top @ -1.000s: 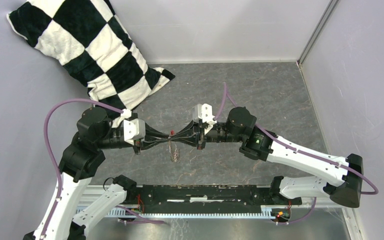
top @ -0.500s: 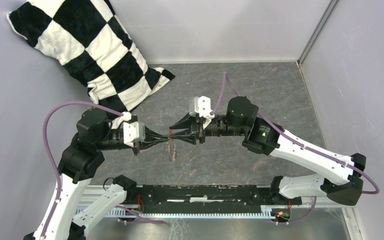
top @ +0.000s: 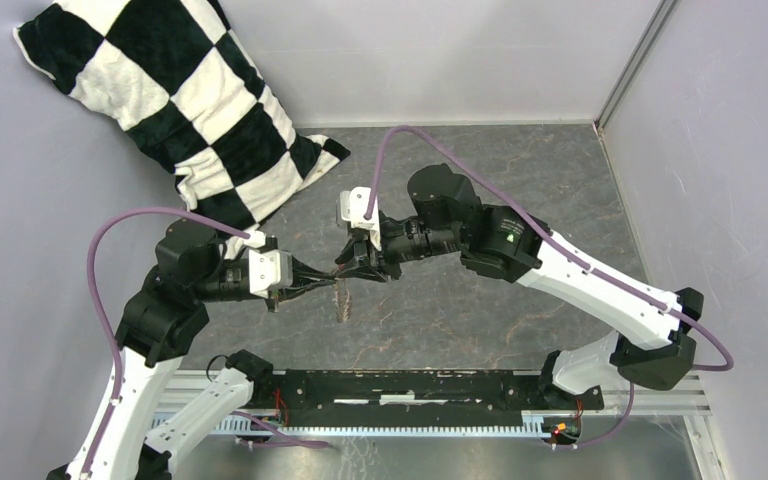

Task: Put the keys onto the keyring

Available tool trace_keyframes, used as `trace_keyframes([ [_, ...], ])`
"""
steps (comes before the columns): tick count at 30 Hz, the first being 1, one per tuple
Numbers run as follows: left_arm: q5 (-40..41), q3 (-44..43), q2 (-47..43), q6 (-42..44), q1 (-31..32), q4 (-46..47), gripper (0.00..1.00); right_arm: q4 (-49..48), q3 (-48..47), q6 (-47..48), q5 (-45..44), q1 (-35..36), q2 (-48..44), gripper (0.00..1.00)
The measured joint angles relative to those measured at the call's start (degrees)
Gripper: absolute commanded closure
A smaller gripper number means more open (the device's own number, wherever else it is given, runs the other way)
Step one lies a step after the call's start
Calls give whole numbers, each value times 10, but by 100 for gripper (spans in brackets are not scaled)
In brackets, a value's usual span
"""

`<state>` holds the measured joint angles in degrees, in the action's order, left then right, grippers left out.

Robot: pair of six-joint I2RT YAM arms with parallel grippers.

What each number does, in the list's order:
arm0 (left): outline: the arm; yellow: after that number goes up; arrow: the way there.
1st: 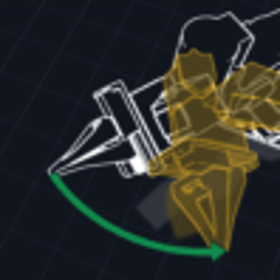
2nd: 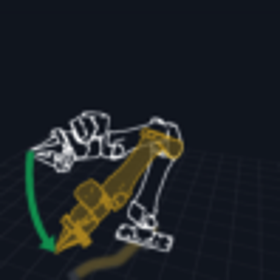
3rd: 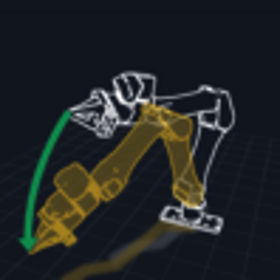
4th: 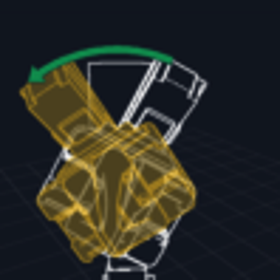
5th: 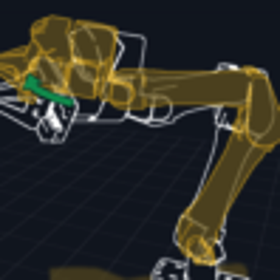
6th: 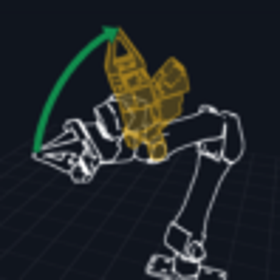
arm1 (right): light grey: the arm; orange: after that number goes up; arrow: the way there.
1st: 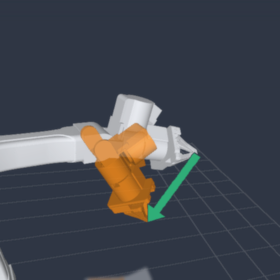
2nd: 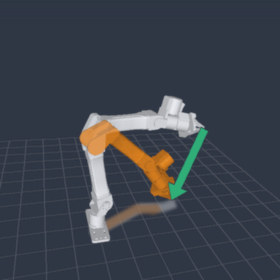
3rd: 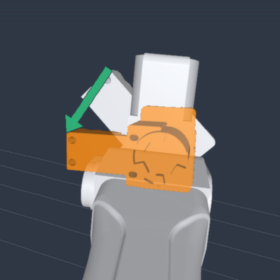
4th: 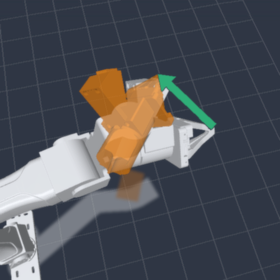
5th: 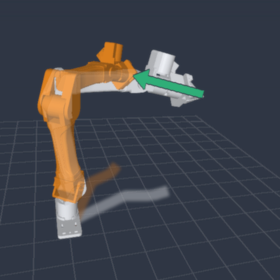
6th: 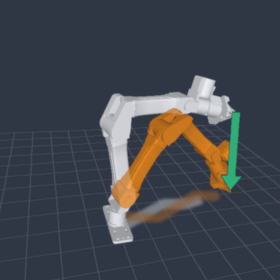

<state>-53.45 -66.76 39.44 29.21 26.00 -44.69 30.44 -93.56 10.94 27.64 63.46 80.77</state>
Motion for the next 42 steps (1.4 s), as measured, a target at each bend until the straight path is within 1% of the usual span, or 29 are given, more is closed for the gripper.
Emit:
trace_keyframes([
  [3, 0, 0, 0, 6, 0, -8, 98, 30, -14, 9, 8, -2, 8, 77],
  [5, 0, 0, 0, 8, 0, -8, 98, 45, -21, 12, 10, -2, 10, 78],
  [13, 0, 0, 0, 20, 0, -9, 98, 59, -27, 13, 28, -2, 11, 71],
  [20, 0, 0, 0, 22, 0, -10, 98, 61, -27, 10, 43, -2, 17, 74],
  [22, 0, 0, 0, 23, 0, -11, 98, 61, -27, 9, 45, -2, 23, 77],
  [25, 0, 0, -1, 24, 0, -17, 98, 61, -27, 8, 47, -2, 29, 86],
  [26, 0, 0, -1, 24, 0, -18, 98, 61, -27, 7, 47, -2, 30, 91],
  [29, 1, 0, -2, 24, 0, -19, 98, 61, -27, 3, 49, -2, 30, 99],
  [30, 1, 0, -2, 24, 0, -19, 93, 61, -27, 2, 49, -2, 30, 100],
  [31, 1, 0, -3, 24, 0, -20, 85, 60, -27, 2, 49, -2, 30, 100],
  [34, 3, 0, -3, 26, 0, -19, 69, 50, -21, -3, 48, -2, 28, 100],
  [35, 4, 0, -3, 27, 0, -19, 66, 39, -12, -6, 47, -2, 24, 100],
  [37, 4, 0, -4, 26, 0, -17, 65, 2, 27, -11, 41, -3, 7, 100],
  [42, 4, -1, -6, 25, 0, -15, 65, -123, 186, -38, 31, -9, -85, 100],
])
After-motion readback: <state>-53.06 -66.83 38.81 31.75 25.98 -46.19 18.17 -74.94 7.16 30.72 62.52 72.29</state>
